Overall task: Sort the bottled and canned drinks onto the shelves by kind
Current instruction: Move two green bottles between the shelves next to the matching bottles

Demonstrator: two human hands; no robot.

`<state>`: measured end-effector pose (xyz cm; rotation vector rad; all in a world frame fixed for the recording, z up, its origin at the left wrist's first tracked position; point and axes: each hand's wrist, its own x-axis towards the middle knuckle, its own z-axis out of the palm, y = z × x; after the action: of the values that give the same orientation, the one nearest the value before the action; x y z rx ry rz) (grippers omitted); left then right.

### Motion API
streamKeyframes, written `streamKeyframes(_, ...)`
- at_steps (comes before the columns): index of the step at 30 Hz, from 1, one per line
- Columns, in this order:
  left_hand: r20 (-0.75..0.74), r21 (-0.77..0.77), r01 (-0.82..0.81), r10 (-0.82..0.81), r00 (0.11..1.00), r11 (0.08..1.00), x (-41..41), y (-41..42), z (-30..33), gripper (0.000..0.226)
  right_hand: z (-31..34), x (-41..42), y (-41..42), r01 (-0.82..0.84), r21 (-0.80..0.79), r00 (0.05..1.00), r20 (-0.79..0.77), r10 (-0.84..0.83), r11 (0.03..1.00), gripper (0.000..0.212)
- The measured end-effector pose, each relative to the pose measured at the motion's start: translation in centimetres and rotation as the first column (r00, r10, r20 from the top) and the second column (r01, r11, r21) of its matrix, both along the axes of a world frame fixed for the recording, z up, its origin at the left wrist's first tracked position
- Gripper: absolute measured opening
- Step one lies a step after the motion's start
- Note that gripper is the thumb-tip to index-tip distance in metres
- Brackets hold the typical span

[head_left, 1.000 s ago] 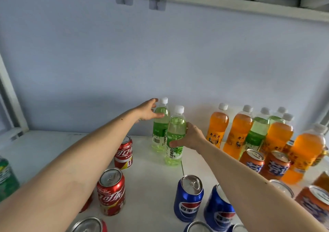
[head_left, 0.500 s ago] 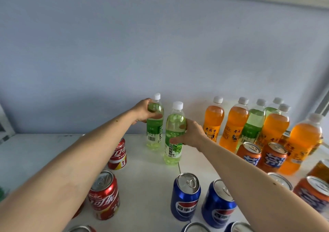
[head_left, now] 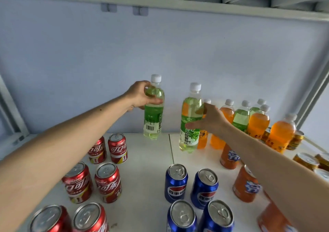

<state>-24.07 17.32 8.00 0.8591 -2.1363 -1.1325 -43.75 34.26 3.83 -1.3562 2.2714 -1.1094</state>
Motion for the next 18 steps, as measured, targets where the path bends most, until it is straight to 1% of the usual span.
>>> streamKeyframes(4, -0.011, -0.021, 0.069, -0.069, 0.998, 0.997, 0.2, 3.5, 3.8, 0.061, 3.6, 0.4, 4.1, 0.053, -0.07, 0.999, -0.002, -0.053, 0.996, 0.052)
streamKeyframes(7, -0.011, -0.027, 0.166, -0.166, 0.986, 0.986, -0.1, 6.2, 5.6, 0.055, 5.4, 0.5, 7.7, 0.101, -0.099, 0.995, 0.008, -0.101, 0.99, 0.047)
streamKeyframes(9, -0.022, -0.021, 0.241, -0.241, 0.97, 0.97, -0.5, 8.1, 6.3, 0.052, 6.2, 0.7, 10.7, 0.152, -0.103, 0.988, 0.015, -0.151, 0.983, 0.052)
streamKeyframes(12, -0.032, -0.015, 0.344, -0.344, 0.938, 0.939, -1.5, 11.3, 7.0, 0.052, 6.7, 0.5, 15.3, 0.217, -0.104, 0.976, 0.027, -0.215, 0.971, 0.067)
streamKeyframes(13, -0.031, -0.011, 0.378, -0.378, 0.925, 0.926, -1.9, 12.6, 7.2, 0.052, 6.8, 0.4, 17.0, 0.24, -0.099, 0.971, 0.026, -0.238, 0.966, 0.066)
streamKeyframes(18, -0.049, 0.0, 0.559, -0.558, 0.828, 0.829, -5.2, 19.5, 7.8, 0.052, 7.2, 0.1, 25.8, 0.323, -0.153, 0.946, 0.025, -0.323, 0.934, 0.043)
